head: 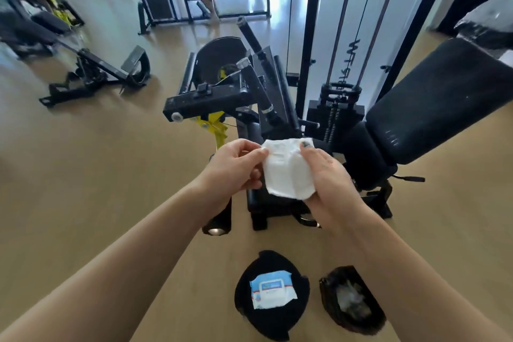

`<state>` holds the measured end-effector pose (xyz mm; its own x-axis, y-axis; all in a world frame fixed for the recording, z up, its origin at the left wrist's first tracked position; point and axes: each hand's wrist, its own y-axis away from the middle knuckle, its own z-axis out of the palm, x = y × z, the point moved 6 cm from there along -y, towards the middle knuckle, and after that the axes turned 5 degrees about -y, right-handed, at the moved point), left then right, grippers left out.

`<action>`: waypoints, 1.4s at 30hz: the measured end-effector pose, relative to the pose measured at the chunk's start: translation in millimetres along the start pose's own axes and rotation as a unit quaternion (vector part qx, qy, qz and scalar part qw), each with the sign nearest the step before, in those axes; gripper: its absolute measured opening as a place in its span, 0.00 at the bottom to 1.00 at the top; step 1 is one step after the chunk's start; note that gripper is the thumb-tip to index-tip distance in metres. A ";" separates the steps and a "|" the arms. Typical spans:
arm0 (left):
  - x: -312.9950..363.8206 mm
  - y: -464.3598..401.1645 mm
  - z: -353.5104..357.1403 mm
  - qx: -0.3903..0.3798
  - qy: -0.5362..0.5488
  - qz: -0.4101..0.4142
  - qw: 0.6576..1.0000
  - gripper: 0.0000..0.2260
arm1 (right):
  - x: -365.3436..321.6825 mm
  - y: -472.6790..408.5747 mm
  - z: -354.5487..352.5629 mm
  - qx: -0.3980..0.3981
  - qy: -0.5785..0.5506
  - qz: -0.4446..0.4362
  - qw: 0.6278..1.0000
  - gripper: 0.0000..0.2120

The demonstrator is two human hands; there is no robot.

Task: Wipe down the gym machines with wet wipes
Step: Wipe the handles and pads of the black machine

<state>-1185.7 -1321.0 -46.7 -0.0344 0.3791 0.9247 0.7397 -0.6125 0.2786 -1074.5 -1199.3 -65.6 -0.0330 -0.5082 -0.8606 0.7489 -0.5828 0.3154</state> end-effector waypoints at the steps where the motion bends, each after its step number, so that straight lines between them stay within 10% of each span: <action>1: 2.4 -7.9 -6.1 0.015 -0.003 -0.004 1.000 0.07 | -6.6 -10.1 -2.5 0.019 0.021 -0.019 0.999 0.14; 14: 76.9 -171.9 -106.9 0.095 -0.155 0.206 0.962 0.06 | -58.1 -163.8 100.1 0.197 0.236 -0.247 0.919 0.17; 25: 98.9 -278.5 -99.7 -0.138 -0.287 0.380 0.868 0.09 | -22.3 -191.6 152.6 0.259 0.145 -0.224 0.928 0.09; 30: 100.9 -279.4 -93.5 -0.199 -0.294 0.428 0.831 0.09 | -14.4 -187.4 166.3 0.230 0.319 -0.252 0.884 0.28; 37: 100.0 -283.7 -94.0 -0.232 -0.281 0.441 0.820 0.12 | -8.0 -185.9 152.4 0.227 -0.014 -0.231 0.946 0.37; 42: 101.4 -285.8 -95.8 -0.232 -0.296 0.454 0.808 0.12 | -14.1 -193.1 156.3 0.252 0.230 -0.217 0.915 0.43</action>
<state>-1465.0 -1173.9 -7.6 0.8096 -0.1906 0.5552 -0.0558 -0.9665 -0.2505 -1322.1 -1178.7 -51.8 0.1132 0.0925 -0.9893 0.3278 -0.9434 -0.0507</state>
